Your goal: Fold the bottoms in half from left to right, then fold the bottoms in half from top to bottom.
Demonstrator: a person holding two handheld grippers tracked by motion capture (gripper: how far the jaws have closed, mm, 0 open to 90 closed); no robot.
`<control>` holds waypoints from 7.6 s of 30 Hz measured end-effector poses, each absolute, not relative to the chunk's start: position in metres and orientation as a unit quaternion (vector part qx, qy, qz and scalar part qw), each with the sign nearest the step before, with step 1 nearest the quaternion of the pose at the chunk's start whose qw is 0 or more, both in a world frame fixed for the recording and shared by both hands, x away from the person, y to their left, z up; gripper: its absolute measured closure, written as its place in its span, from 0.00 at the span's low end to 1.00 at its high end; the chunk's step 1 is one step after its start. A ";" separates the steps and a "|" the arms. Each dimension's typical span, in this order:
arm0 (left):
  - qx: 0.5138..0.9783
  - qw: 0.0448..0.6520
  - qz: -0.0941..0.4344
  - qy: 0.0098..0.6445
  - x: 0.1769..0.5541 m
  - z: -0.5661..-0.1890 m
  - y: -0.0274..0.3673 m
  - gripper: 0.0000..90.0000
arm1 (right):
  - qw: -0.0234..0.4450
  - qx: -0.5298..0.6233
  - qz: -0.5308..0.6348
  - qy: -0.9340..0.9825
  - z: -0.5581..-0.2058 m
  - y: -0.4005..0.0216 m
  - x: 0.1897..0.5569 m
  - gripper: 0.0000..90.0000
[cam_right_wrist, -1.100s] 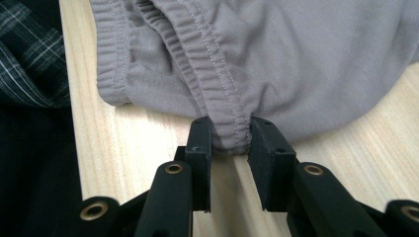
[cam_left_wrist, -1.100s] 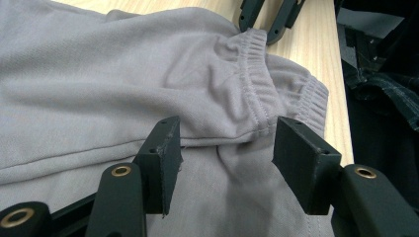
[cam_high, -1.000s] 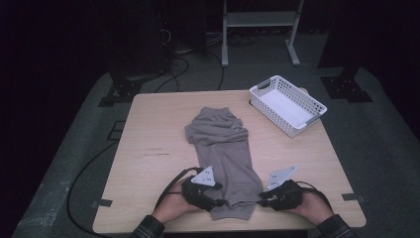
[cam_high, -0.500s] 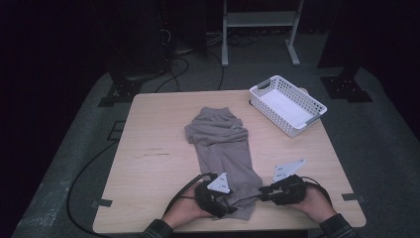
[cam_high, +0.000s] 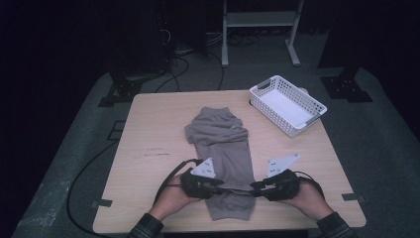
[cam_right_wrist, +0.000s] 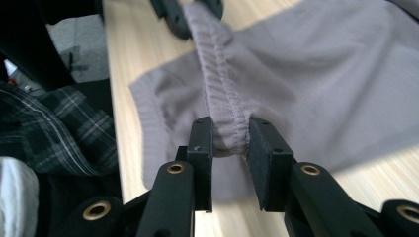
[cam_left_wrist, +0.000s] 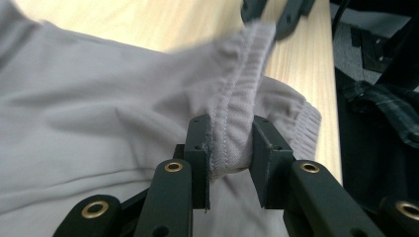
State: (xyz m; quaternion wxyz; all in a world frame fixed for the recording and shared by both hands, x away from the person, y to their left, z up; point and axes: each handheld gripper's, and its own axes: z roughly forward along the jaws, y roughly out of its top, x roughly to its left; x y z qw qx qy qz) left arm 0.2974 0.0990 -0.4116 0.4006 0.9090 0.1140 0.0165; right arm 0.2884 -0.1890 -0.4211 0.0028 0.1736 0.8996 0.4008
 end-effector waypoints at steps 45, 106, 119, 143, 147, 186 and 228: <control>0.935 0.336 -0.025 0.107 0.258 -0.463 0.095 0.75 | 0.030 0.059 0.326 0.943 -0.466 -0.148 0.251 0.81; 0.947 0.310 0.003 0.081 0.267 -0.451 0.089 0.89 | 0.018 0.080 0.318 0.945 -0.461 -0.143 0.280 0.87; 0.927 0.363 0.022 0.091 0.273 -0.411 0.102 0.89 | 0.029 0.073 0.364 0.928 -0.426 -0.150 0.277 0.87; 0.909 0.351 0.058 0.217 0.415 -0.436 0.103 0.79 | 0.075 0.208 0.337 0.915 -0.444 -0.131 0.412 0.81; 0.900 0.354 0.076 0.243 0.420 -0.444 0.108 0.62 | 0.081 0.235 0.326 0.912 -0.456 -0.133 0.420 0.61; 0.905 0.350 0.094 0.222 0.363 -0.433 0.115 0.57 | 0.081 0.216 0.368 0.901 -0.440 -0.161 0.382 0.54; 0.941 0.301 0.100 0.117 0.285 -0.461 0.112 0.20 | 0.044 0.081 0.351 0.932 -0.475 -0.178 0.304 0.28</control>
